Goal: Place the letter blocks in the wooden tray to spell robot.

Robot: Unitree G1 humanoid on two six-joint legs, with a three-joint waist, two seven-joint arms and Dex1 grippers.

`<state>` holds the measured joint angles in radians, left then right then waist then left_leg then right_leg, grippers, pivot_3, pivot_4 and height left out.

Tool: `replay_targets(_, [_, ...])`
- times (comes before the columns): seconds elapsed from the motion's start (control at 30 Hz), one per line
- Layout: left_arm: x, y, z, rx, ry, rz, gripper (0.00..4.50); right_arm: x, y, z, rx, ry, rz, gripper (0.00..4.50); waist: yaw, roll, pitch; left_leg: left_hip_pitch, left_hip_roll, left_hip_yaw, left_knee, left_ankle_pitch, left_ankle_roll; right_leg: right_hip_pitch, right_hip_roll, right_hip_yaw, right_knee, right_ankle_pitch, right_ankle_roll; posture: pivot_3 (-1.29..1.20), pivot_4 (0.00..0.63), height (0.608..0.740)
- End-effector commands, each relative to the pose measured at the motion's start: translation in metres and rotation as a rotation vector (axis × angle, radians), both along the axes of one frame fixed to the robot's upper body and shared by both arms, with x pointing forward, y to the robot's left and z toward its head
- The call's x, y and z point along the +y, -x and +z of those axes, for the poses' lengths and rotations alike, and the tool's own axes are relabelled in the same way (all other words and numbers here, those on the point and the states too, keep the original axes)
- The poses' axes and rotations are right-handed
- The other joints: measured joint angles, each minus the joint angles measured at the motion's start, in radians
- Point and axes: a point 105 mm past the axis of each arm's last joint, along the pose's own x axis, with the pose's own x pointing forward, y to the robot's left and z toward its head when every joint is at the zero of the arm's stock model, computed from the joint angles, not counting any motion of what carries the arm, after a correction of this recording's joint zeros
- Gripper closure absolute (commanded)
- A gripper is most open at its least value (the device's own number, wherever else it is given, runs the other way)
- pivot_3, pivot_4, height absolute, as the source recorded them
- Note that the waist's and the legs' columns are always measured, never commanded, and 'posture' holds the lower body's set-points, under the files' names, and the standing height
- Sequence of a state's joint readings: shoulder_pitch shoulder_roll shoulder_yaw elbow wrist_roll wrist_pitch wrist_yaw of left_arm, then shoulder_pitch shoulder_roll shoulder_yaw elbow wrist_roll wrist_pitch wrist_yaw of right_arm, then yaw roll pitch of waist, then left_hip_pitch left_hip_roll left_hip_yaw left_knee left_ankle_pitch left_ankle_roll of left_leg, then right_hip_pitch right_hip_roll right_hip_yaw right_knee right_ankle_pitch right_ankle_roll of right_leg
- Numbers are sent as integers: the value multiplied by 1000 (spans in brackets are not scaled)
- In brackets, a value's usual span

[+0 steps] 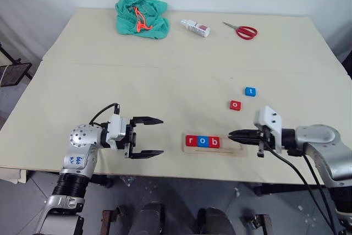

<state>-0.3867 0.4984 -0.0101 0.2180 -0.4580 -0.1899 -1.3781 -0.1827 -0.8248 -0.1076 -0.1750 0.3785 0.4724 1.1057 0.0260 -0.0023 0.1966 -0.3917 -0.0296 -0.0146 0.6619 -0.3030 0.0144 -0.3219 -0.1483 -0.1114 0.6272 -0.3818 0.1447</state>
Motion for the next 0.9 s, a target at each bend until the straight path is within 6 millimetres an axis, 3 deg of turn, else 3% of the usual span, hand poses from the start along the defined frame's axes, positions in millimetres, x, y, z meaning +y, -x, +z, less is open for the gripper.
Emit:
replay_targets(0.03, [-1, 0, 4, -21, 5, -19, 0, -16, -1, 24, -107, -83, -130, 2654, 0, 0, 0, 0, 0, 0, 0, 0, 0, 0, 0, 0, 0, 0, 0, 0, 150, 740])
replay_targets(0.3, [-3, -6, 1, -6, 8, -45, 0, -51, 0, 20, -167, -227, -450, 19, -1, 0, 0, 0, 0, 0, 0, 0, 0, 0, 0, 0, 0, 0, 0, 0, 150, 740])
replay_targets(0.63, [-6, -8, 3, -16, 10, -59, 0, -34, -9, 13, -184, -306, -514, 19, -3, 0, 0, 1, 0, 0, 0, 0, 0, 0, 0, 1, 1, 0, 0, 0, 150, 740])
replay_targets(0.9, [-3, -7, 3, -23, 4, -51, 0, -35, -7, 18, -196, -300, -496, 19, -3, 0, 0, 1, 0, 1, 0, 0, 0, 0, 0, 1, 1, 0, 0, 0, 150, 740])
